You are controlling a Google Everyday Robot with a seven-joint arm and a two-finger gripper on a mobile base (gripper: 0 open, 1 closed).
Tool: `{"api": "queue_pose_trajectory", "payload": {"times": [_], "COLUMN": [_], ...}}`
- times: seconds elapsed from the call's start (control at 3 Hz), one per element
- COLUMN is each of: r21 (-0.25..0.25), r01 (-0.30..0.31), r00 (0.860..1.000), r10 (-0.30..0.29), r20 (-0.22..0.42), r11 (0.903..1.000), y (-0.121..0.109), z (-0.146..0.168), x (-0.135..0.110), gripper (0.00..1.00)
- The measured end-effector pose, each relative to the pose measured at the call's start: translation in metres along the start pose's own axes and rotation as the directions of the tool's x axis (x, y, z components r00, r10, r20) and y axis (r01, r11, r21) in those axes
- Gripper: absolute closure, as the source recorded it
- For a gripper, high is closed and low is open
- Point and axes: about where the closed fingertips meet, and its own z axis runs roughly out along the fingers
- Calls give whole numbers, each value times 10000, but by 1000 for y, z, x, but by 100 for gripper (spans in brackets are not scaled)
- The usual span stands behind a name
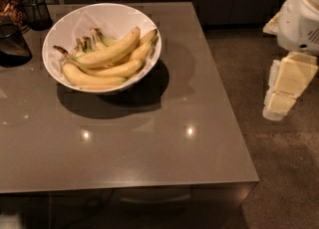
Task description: Pick banana from white bowl
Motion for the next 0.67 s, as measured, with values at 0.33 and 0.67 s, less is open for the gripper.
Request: {"api": "queue_pose_trajectory", "payload": {"times": [0.33,0.67], "r21": [-169,-18], "r01": [152,904], "r00": [9976,9939], "r10": [-163,-904], "r20": [-675,-625], "r11": [9997,9959], "y": [-22,-51], "z": [9,20], "x": [-35,-91], "gripper": [0,0]}}
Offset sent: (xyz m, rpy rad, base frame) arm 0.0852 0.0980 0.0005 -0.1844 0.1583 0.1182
